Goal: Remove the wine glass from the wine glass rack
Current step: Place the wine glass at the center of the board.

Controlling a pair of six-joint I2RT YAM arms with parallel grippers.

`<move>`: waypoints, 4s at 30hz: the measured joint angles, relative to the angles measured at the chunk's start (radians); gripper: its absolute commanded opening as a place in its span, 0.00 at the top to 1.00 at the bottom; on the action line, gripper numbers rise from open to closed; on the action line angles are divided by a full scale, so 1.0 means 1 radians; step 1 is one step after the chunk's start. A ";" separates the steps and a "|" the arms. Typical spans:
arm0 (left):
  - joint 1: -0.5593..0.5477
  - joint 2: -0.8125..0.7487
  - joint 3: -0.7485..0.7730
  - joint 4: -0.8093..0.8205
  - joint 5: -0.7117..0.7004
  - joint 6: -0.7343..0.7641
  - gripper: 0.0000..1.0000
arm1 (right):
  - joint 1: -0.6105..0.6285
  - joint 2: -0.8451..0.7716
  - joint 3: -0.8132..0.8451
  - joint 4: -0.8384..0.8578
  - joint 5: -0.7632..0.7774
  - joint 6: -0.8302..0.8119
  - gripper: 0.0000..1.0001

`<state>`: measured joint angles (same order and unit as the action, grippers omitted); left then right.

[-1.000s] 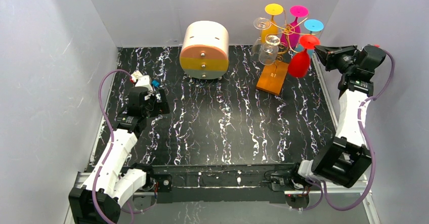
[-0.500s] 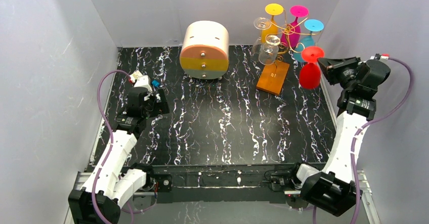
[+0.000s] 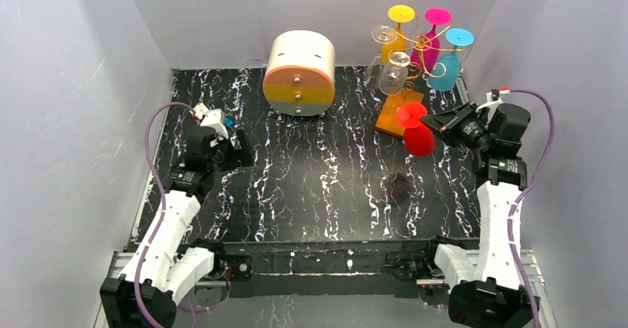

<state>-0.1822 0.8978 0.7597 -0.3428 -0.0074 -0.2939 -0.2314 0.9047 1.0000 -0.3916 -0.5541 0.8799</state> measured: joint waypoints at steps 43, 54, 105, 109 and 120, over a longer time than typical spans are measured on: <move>-0.434 0.089 -0.211 0.809 0.579 -0.649 0.69 | 0.769 0.125 -0.127 0.245 -0.134 -0.211 0.99; -0.452 0.095 -0.205 0.860 0.606 -0.660 1.00 | 0.762 0.137 -0.127 0.295 -0.195 -0.201 0.99; -0.462 -0.053 -0.069 0.404 0.437 -0.422 0.02 | 0.876 0.149 -0.135 0.290 -0.207 -0.418 0.99; -0.462 -0.068 0.008 0.283 0.359 -0.369 0.02 | 0.891 0.118 -0.172 0.280 -0.164 -0.518 0.99; -0.462 -0.082 0.112 0.070 0.132 -0.283 0.02 | 1.028 0.022 -0.300 0.261 -0.013 -0.913 0.99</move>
<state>-0.6437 0.8162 0.8719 -0.2726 0.1242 -0.5766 0.7971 0.9268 0.6998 -0.1310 -0.5671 -0.0330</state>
